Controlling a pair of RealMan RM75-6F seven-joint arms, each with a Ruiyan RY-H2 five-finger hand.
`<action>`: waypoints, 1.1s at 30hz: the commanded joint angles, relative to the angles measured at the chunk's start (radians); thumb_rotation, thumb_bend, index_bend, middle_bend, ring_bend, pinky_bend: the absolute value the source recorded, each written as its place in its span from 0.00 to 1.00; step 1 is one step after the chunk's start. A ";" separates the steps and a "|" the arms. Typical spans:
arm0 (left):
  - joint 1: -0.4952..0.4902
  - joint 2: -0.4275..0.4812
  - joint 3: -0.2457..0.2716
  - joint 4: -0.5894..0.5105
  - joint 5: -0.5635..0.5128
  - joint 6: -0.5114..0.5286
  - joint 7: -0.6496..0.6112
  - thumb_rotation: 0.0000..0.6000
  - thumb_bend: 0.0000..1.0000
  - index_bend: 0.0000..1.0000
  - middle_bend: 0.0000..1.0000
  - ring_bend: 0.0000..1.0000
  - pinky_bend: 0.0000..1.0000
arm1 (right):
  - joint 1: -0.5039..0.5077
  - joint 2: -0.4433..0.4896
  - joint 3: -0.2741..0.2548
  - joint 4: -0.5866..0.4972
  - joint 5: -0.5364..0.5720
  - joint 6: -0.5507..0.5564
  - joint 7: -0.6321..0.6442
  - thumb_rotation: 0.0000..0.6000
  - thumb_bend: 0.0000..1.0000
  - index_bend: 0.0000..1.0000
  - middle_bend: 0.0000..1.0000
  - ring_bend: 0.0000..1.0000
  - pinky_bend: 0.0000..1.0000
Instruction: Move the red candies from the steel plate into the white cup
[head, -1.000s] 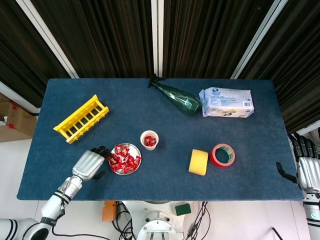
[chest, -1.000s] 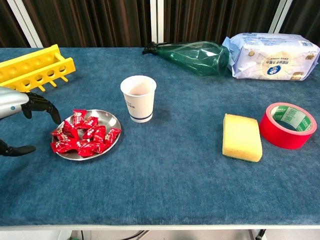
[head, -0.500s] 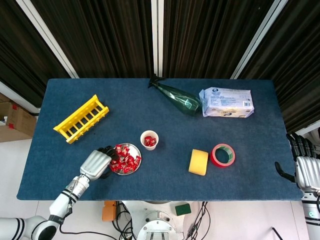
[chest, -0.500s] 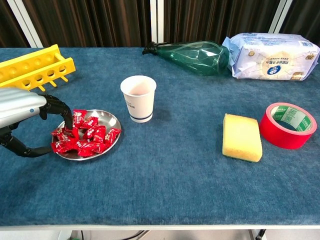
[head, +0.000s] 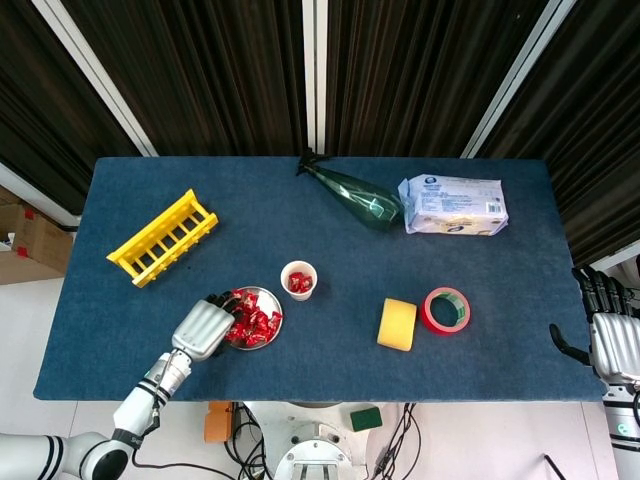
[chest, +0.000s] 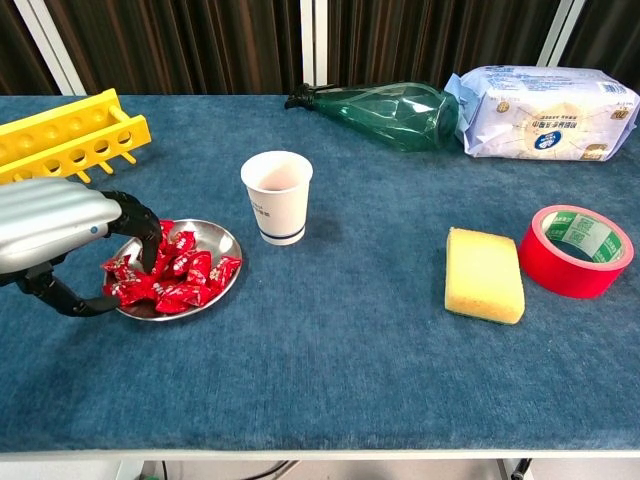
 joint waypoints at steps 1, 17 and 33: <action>0.008 -0.013 -0.009 0.005 -0.016 0.005 0.030 1.00 0.28 0.44 0.23 0.15 0.32 | 0.000 0.000 0.000 0.000 -0.001 0.001 0.001 1.00 0.32 0.00 0.00 0.00 0.00; 0.017 -0.036 -0.034 0.009 -0.050 -0.016 0.081 1.00 0.34 0.51 0.23 0.15 0.32 | 0.000 0.000 0.001 -0.002 0.004 0.000 0.001 1.00 0.32 0.00 0.00 0.00 0.00; 0.045 0.006 -0.050 -0.060 0.001 0.031 0.054 1.00 0.38 0.55 0.24 0.15 0.32 | -0.002 0.003 0.000 -0.003 0.001 0.003 0.006 1.00 0.32 0.00 0.00 0.00 0.00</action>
